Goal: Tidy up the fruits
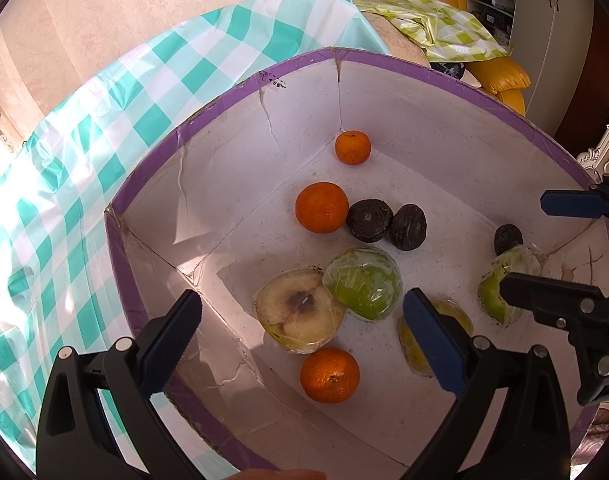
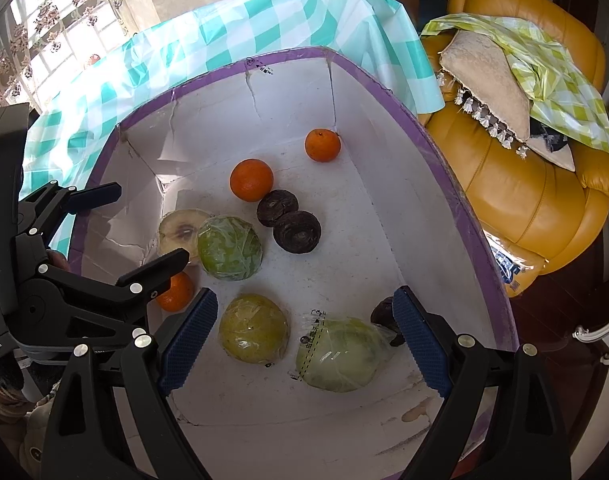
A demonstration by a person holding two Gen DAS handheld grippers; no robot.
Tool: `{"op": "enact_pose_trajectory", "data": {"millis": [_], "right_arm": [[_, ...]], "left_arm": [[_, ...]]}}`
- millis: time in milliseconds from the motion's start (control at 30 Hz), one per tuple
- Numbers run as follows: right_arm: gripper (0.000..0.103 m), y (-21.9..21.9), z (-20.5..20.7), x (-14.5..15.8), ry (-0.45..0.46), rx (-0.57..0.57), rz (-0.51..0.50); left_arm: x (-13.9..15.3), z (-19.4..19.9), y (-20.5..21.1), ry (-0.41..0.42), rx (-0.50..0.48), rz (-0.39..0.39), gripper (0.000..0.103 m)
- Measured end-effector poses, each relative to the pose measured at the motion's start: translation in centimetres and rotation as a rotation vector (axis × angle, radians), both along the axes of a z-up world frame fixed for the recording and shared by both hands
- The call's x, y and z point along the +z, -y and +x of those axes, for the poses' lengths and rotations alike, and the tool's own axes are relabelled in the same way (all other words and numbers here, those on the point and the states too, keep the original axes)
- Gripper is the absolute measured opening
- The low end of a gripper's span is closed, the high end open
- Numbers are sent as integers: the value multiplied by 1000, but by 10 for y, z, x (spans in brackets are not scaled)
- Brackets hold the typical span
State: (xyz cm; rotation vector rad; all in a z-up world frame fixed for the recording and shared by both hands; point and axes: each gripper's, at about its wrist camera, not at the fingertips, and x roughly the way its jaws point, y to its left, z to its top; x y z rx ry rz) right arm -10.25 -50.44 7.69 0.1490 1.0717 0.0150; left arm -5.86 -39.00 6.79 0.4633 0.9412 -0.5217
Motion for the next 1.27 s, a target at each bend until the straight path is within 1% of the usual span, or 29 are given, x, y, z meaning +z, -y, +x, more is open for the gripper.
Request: {"op": "enact_pose_trajectory", "data": {"millis": [500, 833, 900, 967, 1067, 1167, 1267], "right_arm": [[87, -1, 0, -1, -1, 1, -1], [87, 0, -1, -2, -2, 0, 0], [87, -1, -2, -3, -6, -2, -2], [87, -2, -5, -5, -14, -3, -5], [87, -6, -7, -5, -26, -3, -22], [87, -8, -10, -6, -40, -15, -43], [87, -10, -13, -5, -56, -36, -57]], "left_arm": [[0, 1, 1, 0, 2, 1, 101], [0, 1, 3, 5, 1, 15, 101], [0, 1, 2, 20, 10, 0, 101], [0, 0, 3, 30, 14, 2, 101], [2, 1, 2, 17, 11, -7, 101], [6, 1, -4, 2, 2, -41, 101], [18, -4, -13, 34, 5, -69, 101]]}}
